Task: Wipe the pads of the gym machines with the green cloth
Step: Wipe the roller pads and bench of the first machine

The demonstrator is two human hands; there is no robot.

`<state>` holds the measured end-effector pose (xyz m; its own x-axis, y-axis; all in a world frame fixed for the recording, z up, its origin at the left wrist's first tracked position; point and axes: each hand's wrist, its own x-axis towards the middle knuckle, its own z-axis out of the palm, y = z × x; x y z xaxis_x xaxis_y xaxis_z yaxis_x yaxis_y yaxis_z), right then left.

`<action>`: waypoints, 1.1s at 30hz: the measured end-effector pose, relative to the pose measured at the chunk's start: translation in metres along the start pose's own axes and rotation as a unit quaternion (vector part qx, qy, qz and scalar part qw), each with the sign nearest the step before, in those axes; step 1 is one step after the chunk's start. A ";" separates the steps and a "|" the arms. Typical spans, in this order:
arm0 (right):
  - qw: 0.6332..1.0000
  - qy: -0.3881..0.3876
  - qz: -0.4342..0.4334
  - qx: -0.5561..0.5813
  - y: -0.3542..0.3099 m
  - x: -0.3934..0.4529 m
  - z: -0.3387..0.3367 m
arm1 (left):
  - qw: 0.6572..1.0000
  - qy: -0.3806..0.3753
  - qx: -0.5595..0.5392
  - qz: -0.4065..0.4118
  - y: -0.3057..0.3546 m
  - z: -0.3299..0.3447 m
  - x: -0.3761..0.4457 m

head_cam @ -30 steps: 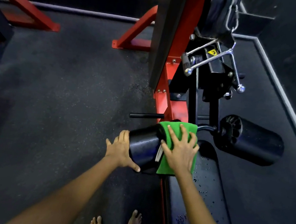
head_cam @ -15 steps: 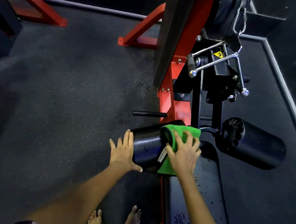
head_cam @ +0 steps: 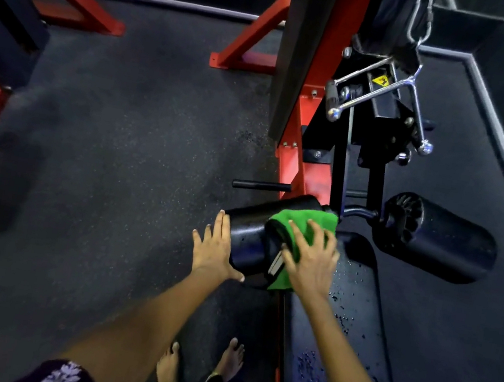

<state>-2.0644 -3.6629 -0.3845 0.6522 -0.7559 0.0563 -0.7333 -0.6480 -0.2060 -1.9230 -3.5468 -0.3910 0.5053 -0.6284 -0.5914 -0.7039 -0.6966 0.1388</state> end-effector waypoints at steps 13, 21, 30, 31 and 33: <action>0.998 -0.037 -0.026 -0.032 0.000 0.002 0.001 | 0.998 0.049 -0.025 -0.006 0.003 0.000 -0.001; 0.992 -0.125 0.035 -0.009 -0.036 0.029 -0.006 | 0.996 0.071 0.045 -0.019 0.010 0.007 -0.007; 0.984 -0.056 0.167 0.029 0.009 0.035 0.000 | 0.977 0.183 -0.099 0.045 0.002 0.023 -0.009; 0.979 -0.073 0.190 0.033 0.002 0.046 -0.004 | 0.968 0.197 -0.143 0.052 -0.004 0.019 -0.007; 0.981 -0.097 0.170 -0.015 -0.019 0.054 -0.006 | 0.958 0.196 -0.201 0.061 -0.015 0.005 0.000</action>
<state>-2.0162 -3.6924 -0.3720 0.3921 -0.8983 -0.1985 -0.9178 -0.3672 -0.1512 -1.9152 -3.5346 -0.3973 0.6350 -0.7411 -0.2180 -0.5613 -0.6366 0.5289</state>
